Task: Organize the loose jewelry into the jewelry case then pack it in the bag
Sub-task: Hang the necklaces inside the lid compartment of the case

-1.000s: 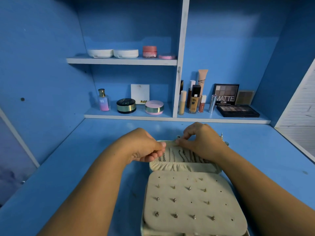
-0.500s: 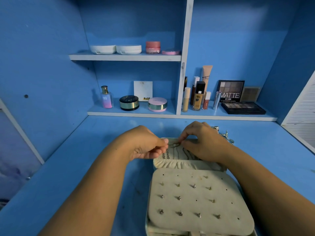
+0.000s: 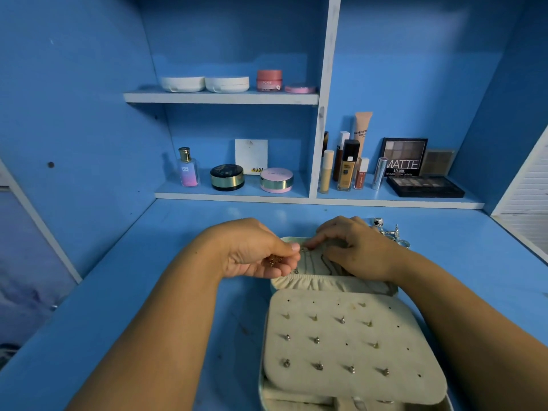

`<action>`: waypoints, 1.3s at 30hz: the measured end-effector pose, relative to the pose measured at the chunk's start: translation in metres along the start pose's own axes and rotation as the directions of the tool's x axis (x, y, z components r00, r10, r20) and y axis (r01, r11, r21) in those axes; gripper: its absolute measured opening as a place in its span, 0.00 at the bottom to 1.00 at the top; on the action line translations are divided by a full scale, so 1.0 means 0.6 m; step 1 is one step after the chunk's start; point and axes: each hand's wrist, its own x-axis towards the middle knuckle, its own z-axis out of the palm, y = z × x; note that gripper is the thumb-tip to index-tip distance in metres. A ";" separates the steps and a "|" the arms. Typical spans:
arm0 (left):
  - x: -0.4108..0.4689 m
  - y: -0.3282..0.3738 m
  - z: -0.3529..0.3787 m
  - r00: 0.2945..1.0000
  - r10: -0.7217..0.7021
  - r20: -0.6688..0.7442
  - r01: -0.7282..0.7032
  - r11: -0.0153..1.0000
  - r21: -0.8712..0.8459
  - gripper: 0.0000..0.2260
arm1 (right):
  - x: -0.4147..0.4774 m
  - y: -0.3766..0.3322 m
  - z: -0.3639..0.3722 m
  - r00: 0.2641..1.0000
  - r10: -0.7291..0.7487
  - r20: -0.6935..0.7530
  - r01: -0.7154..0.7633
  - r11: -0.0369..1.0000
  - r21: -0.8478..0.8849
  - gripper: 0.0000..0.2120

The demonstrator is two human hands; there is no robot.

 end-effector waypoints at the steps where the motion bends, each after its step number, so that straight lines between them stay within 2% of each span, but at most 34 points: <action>1: -0.001 0.000 -0.001 1.000 -0.001 0.010 0.001 1.000 0.001 0.08 | 0.001 0.001 0.001 1.000 -0.003 -0.012 0.003 1.000 0.008 0.13; 7: -0.005 0.003 -0.004 0.997 0.020 0.078 -0.018 1.000 -0.023 0.08 | 0.004 0.011 0.004 1.000 -0.009 -0.002 0.009 0.999 -0.041 0.15; 10: -0.007 0.004 -0.006 0.992 0.040 0.121 -0.036 0.999 -0.037 0.07 | 0.004 0.012 0.001 1.000 -0.022 -0.019 0.022 1.000 0.012 0.11; 12: -0.009 0.004 -0.007 0.988 0.056 0.144 -0.050 0.998 -0.040 0.07 | 0.003 0.012 0.000 0.999 -0.028 -0.034 0.029 0.998 0.049 0.13; 15: -0.010 0.003 -0.012 0.985 0.063 0.163 -0.060 0.998 -0.022 0.07 | 0.002 0.011 0.003 0.999 -0.026 -0.044 0.027 0.999 0.028 0.12; 18: -0.011 -0.001 -0.015 0.981 0.087 0.172 -0.094 0.995 0.039 0.07 | 0.003 0.012 0.006 0.999 -0.022 -0.033 0.022 1.000 0.012 0.11; 23: -0.006 -0.003 -0.004 0.955 0.272 0.119 -0.290 0.940 0.182 0.05 | 0.003 0.012 0.011 0.997 -0.025 -0.070 0.022 0.999 -0.035 0.10; 28: 0.007 -0.003 0.002 0.915 0.402 0.027 -0.388 0.862 0.326 0.03 | 0.004 0.010 0.013 0.996 -0.018 -0.092 0.012 0.998 -0.066 0.09; 32: 0.008 -0.012 0.017 0.900 0.436 0.011 -0.411 0.838 0.358 0.02 | 0.000 0.003 0.015 0.996 0.003 -0.092 -0.013 0.994 -0.107 0.08; 39: -0.008 -0.011 0.018 0.887 0.461 0.012 -0.390 0.736 0.554 0.03 | -0.003 0.002 0.011 0.996 0.006 -0.091 -0.018 0.991 -0.134 0.09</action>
